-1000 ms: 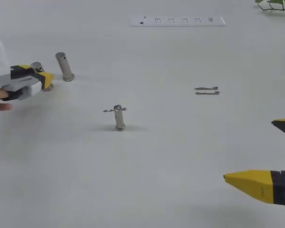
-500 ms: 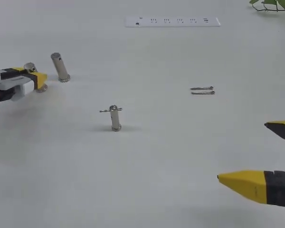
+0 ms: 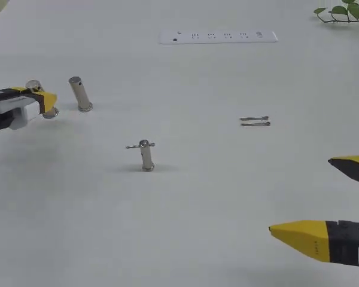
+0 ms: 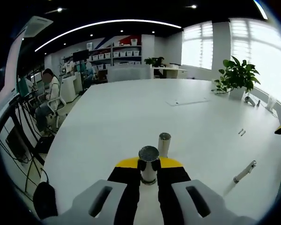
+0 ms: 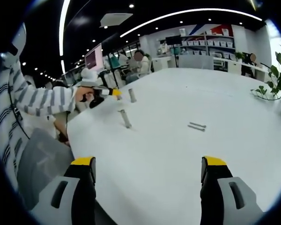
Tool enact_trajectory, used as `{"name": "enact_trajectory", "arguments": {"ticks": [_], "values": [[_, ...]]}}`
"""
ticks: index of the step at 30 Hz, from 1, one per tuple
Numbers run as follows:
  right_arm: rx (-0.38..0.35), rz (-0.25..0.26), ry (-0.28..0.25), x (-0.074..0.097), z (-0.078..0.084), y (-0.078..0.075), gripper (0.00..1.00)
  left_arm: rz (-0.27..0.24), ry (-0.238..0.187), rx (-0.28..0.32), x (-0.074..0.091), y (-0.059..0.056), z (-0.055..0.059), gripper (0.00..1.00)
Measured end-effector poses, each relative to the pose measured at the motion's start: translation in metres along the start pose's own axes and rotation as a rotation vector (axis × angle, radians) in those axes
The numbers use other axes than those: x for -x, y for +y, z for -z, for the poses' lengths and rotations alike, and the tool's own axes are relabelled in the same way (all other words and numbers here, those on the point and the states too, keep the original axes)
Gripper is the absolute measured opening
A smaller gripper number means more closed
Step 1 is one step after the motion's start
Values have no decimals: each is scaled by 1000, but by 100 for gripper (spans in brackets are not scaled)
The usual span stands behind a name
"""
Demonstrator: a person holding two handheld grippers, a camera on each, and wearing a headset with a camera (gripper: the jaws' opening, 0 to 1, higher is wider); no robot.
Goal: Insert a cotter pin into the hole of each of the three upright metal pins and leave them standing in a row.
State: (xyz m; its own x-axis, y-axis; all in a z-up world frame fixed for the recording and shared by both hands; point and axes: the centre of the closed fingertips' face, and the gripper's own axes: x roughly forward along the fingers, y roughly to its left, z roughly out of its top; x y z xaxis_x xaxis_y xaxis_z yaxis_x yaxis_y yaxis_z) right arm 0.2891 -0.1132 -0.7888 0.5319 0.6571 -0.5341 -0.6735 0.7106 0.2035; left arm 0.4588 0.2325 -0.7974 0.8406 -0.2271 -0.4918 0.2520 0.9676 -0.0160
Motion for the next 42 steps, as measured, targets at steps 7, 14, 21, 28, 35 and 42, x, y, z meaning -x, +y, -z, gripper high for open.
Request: {"name": "enact_trajectory", "arguments": {"ticks": [7, 14, 21, 28, 35, 42], "values": [[6, -16, -23, 2, -3, 2, 94, -19, -13, -26, 37, -16, -14, 11], [5, -23, -60, 5, -9, 2, 94, -39, -32, -8, 64, -37, -23, 11], [-17, -33, -103, 6, -16, 4, 93, -52, -31, 35, 88, -67, -26, 11], [2, -56, -113, 8, -17, 11, 93, -59, -39, 16, 104, -90, -27, 11], [2, -78, -125, 9, -18, 17, 92, -35, -18, 1, 108, -114, -15, 11], [4, -86, -119, 11, -14, 18, 92, -19, 4, -6, 103, -136, -3, 11]]}}
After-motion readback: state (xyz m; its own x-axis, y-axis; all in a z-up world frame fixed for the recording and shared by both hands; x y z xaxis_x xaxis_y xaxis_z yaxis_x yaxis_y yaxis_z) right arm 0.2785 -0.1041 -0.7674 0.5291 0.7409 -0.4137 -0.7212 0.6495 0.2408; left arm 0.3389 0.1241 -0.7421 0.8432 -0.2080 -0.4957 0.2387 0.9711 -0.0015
